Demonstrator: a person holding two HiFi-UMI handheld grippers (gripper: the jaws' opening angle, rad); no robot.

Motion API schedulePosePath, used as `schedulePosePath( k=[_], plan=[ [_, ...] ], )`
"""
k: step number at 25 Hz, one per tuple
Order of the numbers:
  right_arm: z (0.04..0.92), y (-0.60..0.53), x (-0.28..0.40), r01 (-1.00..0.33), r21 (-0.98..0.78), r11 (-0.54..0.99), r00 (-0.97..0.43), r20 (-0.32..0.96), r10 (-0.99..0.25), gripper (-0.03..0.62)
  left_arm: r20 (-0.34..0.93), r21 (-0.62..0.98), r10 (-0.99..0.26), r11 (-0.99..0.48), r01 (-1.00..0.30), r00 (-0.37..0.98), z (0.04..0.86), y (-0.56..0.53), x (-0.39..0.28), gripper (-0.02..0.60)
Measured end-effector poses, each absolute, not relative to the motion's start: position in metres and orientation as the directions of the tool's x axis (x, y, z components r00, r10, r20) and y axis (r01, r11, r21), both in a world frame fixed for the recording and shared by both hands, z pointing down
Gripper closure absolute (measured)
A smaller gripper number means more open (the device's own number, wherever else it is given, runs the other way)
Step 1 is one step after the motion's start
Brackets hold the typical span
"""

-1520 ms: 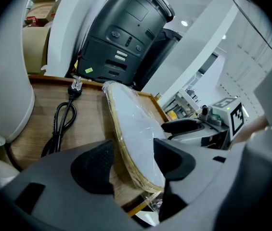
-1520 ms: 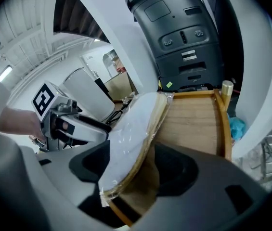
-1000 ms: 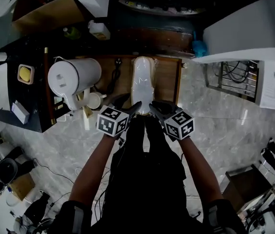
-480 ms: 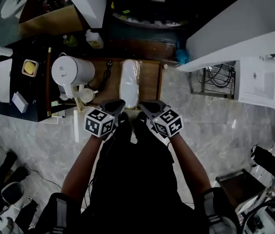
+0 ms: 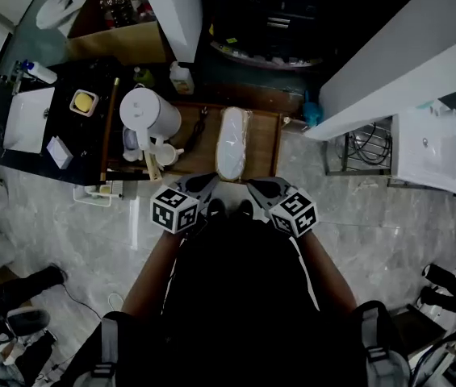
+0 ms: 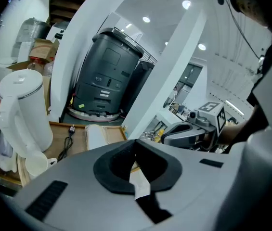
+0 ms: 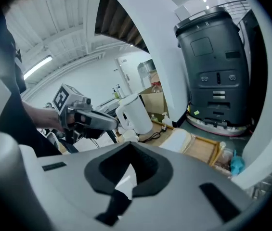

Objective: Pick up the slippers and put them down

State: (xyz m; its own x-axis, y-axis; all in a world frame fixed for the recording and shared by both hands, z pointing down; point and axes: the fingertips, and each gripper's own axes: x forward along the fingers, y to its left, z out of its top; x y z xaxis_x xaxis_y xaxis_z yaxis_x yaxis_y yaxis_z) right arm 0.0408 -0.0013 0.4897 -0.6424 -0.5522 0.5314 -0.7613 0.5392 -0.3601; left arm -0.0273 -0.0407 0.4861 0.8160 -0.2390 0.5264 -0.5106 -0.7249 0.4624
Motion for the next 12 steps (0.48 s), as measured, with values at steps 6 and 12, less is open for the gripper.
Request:
schedulePosePath(
  k=[6, 12],
  plan=[
    [0.468, 0.007, 0.039, -0.747, -0.309, 0.588, -0.653, 0.501, -0.567, 0.588, 0.5, 0.46, -0.277, -0.718, -0.523, 0.82, 0.48, -0.031, -0.03, 0.569],
    [0.46, 0.012, 0.037, -0.731, -0.267, 0.629, -0.666, 0.484, -0.568, 0.588, 0.481, 0.454, -0.289, -0.725, -0.517, 0.828, 0.474, -0.019, -0.024, 0.571]
  ],
)
